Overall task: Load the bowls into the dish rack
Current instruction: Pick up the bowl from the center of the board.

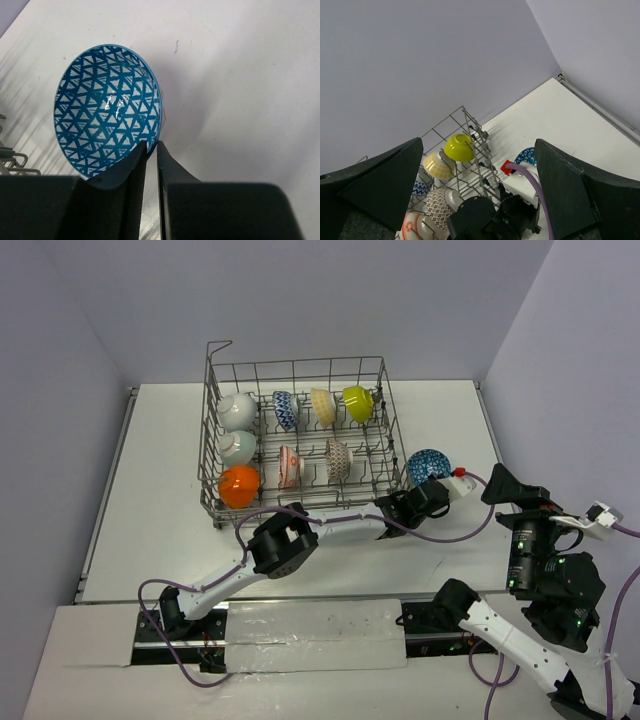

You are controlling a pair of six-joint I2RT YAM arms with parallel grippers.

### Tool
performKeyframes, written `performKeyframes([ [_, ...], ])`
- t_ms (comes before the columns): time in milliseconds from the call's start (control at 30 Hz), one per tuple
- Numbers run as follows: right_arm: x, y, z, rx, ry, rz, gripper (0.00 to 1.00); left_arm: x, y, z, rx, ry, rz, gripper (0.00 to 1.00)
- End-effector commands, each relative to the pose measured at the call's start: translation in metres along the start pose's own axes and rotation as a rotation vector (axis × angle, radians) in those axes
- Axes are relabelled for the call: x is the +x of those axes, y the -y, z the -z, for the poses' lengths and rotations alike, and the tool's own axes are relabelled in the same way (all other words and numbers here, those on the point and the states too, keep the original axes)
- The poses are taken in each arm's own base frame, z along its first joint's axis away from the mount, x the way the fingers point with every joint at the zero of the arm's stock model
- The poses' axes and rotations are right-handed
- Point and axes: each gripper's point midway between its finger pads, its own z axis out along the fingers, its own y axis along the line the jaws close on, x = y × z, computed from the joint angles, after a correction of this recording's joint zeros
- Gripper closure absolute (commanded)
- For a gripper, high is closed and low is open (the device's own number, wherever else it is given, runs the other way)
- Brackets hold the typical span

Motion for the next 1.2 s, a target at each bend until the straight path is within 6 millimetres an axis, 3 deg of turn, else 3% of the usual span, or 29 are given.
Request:
performKeyframes([
  [0, -0.005, 0.001, 0.000, 0.005, 0.016, -0.031, 0.00, -0.061, -0.016, 0.020, -0.030, 0.113, 0.037, 0.82],
  [200, -0.006, 0.002, 0.001, 0.006, 0.019, -0.037, 0.00, -0.064, -0.015, 0.023, -0.031, 0.116, 0.032, 0.87],
  [333, -0.006, 0.003, 0.001, 0.008, 0.019, -0.037, 0.00, -0.068, -0.015, 0.026, -0.026, 0.121, 0.035, 1.00],
  [967, -0.006, 0.004, 0.001, 0.011, 0.020, -0.040, 0.00, -0.072, -0.002, 0.042, 0.055, 0.097, -0.006, 1.00],
  [1167, -0.005, 0.004, 0.001, 0.007, 0.018, -0.042, 0.00, -0.074, 0.003, 0.055, 0.065, 0.088, -0.037, 1.00],
])
